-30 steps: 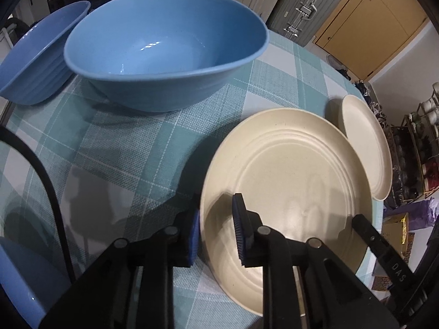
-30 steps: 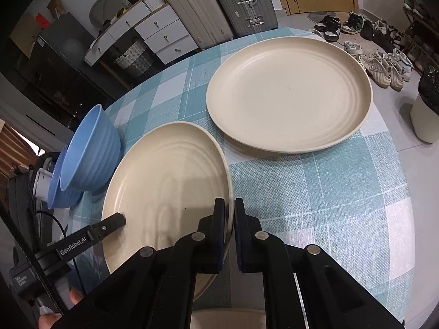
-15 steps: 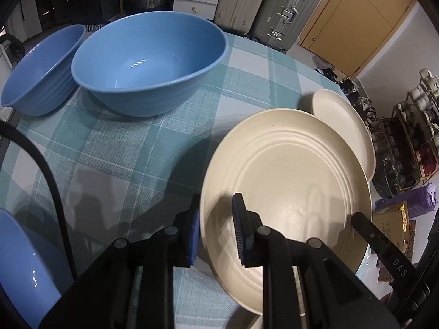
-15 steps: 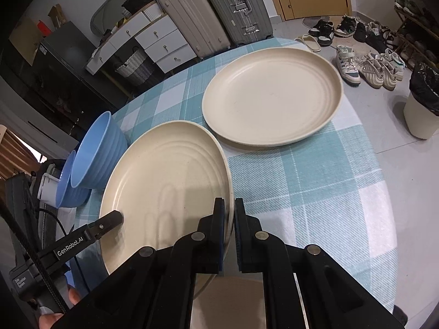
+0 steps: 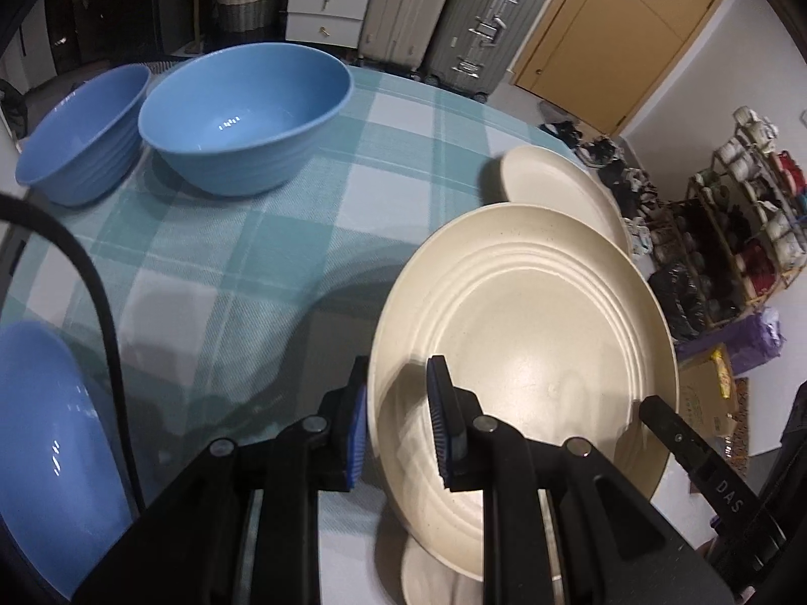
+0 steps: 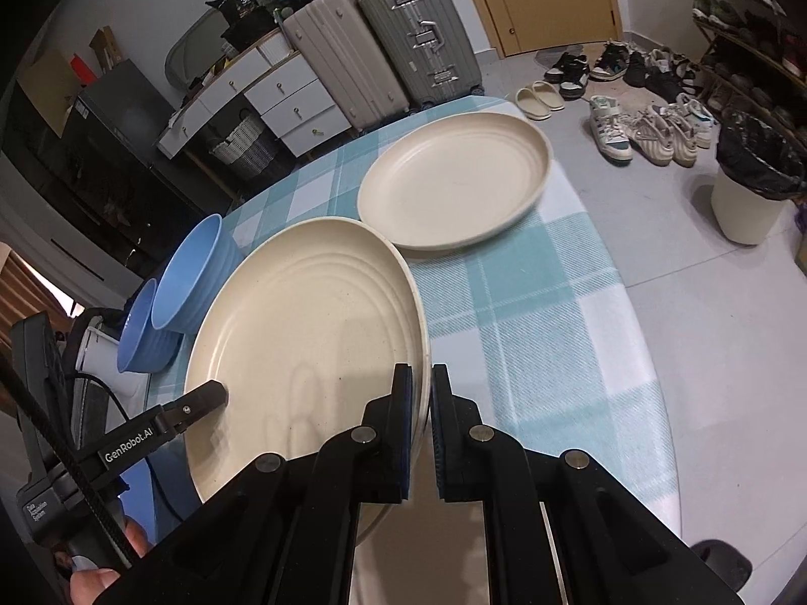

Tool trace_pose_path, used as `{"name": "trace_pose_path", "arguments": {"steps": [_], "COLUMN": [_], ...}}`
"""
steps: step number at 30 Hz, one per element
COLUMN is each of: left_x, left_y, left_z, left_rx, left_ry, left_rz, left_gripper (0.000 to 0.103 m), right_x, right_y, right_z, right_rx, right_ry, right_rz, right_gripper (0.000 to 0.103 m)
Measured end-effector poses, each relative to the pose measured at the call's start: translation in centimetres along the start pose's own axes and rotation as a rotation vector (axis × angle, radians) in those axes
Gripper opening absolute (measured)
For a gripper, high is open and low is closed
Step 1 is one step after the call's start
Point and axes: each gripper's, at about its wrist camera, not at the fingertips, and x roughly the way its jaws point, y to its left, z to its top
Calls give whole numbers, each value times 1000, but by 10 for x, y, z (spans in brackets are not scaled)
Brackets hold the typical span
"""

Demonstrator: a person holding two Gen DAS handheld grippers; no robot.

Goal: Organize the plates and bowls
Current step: 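Lift and carry the cream plate with both grippers across the table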

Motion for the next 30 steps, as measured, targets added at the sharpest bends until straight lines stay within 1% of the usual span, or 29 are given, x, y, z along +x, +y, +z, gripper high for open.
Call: {"name": "trace_pose_path", "arguments": {"steps": [7, 10, 15, 18, 21, 24, 28, 30], "left_x": [-11, -11, -10, -4, -2, -2, 8, 8], "left_y": [-11, -11, -16, -15, -16, -15, -13, -14], "left_z": [-31, -44, -64, -73, -80, -87, -91, -92], "left_rx": [53, 66, 101, 105, 118, 131, 129, 137], "left_ry": [0, 21, 30, 54, 62, 60, 99, 86], "left_rz": [-6, -18, -8, -11, -7, -9, -8, 4], "left_gripper": [20, 20, 20, 20, 20, 20, 20, 20], "right_x": [-30, -40, -55, -55, -52, -49, -46, -44], "right_y": [-11, -14, -19, -27, -36, -44, -47, -48], "right_z": [-27, -41, -68, -86, -99, -108, -117, -120], "right_rx": [4, 6, -11, 9, 32, 49, 30, 30], "right_ry": [-7, -9, -43, -29, -16, -7, -6, -1], "right_rz": [-31, -47, -74, -74, -70, -61, -76, -77], "right_gripper": [6, 6, 6, 7, 7, 7, 7, 8]}}
